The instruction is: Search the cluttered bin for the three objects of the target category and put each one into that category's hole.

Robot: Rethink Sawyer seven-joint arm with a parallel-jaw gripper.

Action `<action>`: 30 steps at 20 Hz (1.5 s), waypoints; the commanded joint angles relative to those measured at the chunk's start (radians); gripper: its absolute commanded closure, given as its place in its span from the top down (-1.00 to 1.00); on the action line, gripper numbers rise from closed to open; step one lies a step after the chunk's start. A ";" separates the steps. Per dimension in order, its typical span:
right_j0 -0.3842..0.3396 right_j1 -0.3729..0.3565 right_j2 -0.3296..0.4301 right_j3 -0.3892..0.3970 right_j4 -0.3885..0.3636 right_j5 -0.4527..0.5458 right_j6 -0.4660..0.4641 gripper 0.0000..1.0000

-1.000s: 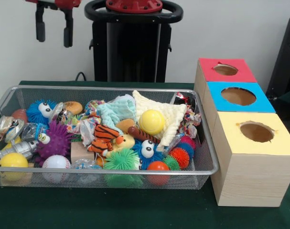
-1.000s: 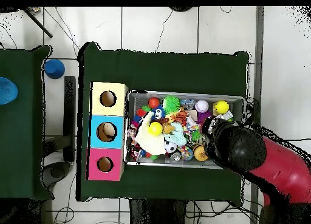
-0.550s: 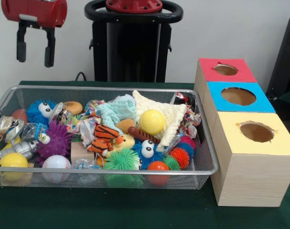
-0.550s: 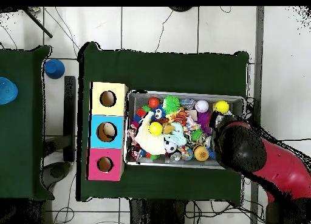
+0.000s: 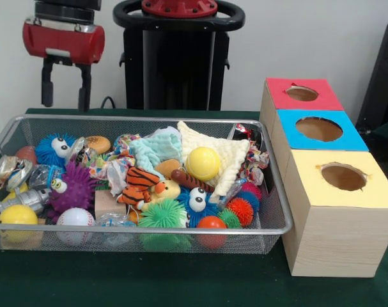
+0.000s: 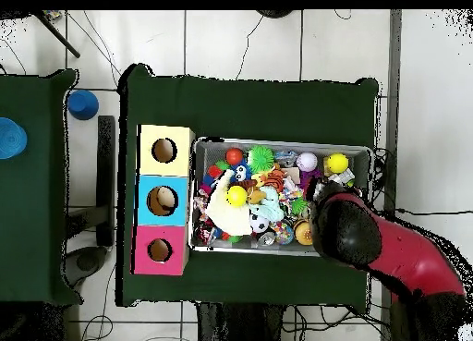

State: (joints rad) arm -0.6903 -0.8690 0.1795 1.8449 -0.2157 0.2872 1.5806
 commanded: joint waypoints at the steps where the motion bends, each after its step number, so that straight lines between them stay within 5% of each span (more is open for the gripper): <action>1: 0.010 0.054 0.082 0.098 -0.075 -0.066 0.055 1.00; 18: -0.008 0.106 0.077 0.079 -0.086 -0.058 0.070 1.00; 30: -0.095 0.102 0.172 0.030 -0.099 -0.053 0.005 1.00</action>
State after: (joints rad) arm -0.7494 -0.7931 0.2456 1.9046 -0.2672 0.2561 1.5806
